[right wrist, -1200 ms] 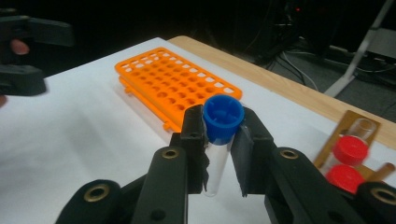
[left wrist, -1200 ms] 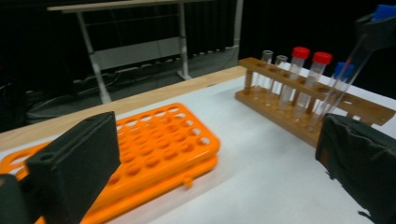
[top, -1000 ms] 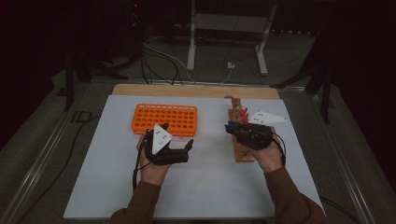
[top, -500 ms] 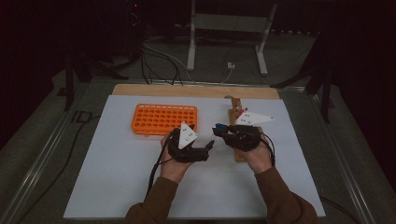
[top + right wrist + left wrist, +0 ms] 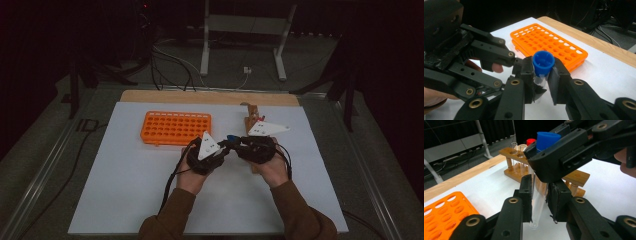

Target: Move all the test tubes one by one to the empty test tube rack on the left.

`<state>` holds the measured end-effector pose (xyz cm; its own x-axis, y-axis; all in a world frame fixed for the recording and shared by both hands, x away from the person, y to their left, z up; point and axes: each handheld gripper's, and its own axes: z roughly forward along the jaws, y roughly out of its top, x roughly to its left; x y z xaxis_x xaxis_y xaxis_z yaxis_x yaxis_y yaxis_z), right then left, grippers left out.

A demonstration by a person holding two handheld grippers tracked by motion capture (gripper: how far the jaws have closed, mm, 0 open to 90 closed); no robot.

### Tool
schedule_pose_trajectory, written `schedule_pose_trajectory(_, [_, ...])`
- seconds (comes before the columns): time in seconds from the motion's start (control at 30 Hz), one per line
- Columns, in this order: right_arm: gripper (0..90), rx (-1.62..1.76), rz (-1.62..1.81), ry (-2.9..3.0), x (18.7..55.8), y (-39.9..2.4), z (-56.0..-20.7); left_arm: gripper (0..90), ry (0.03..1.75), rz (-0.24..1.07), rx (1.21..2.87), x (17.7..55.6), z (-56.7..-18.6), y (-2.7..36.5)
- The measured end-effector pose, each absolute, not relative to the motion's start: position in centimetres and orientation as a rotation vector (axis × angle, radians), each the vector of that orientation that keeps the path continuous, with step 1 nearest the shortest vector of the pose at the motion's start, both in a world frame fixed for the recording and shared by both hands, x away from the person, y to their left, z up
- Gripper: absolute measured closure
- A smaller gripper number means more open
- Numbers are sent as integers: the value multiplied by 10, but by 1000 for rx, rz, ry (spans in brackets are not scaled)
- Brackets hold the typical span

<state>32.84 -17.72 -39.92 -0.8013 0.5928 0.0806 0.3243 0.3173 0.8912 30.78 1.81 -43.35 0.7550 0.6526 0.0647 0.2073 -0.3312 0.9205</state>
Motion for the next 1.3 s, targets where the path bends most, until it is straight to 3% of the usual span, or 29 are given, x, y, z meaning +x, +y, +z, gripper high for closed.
schedule_pose_trajectory(0.1, [707, 831, 1514, 2322, 328, -179, -399, 765, 656, 528, 1897, 309, -434, 18])
schedule_pose_trajectory(0.13, [624, 822, 1552, 2320, 328, -183, -399, 766, 662, 529, 1898, 310, -434, 19])
schedule_pose_trajectory(0.17, [624, 822, 1552, 2320, 328, -183, -399, 766, 668, 529, 1894, 311, -435, 21])
schedule_pose_trajectory(0.2, [530, 817, 1560, 2298, 327, -187, -398, 769, 672, 532, 1895, 312, -434, 22])
schedule_pose_trajectory(0.23, [530, 817, 1560, 2298, 327, -187, -398, 769, 678, 532, 1889, 313, -434, 24])
schedule_pose_trajectory(0.33, [386, 832, 1572, 2255, 326, -195, -397, 771, 700, 532, 1865, 316, -433, 28])
schedule_pose_trajectory(0.37, [303, 853, 1568, 2235, 325, -200, -397, 771, 706, 530, 1856, 317, -433, 30])
schedule_pose_trajectory(0.4, [303, 853, 1568, 2235, 325, -200, -397, 771, 715, 527, 1849, 318, -433, 31])
schedule_pose_trajectory(0.43, [223, 864, 1550, 2208, 323, -205, -399, 771, 719, 526, 1846, 319, -433, 33])
schedule_pose_trajectory(0.47, [223, 864, 1550, 2208, 323, -205, -399, 771, 722, 527, 1842, 320, -433, 35])
schedule_pose_trajectory(0.5, [165, 883, 1539, 2183, 321, -211, -400, 772, 728, 526, 1837, 321, -433, 36])
schedule_pose_trajectory(0.93, [34, 946, 1485, 2126, 308, -245, -413, 771, 771, 552, 1779, 335, -435, 52])
schedule_pose_trajectory(1.3, [2, 1006, 1456, 2082, 298, -264, -426, 771, 837, 582, 1756, 352, -443, 62])
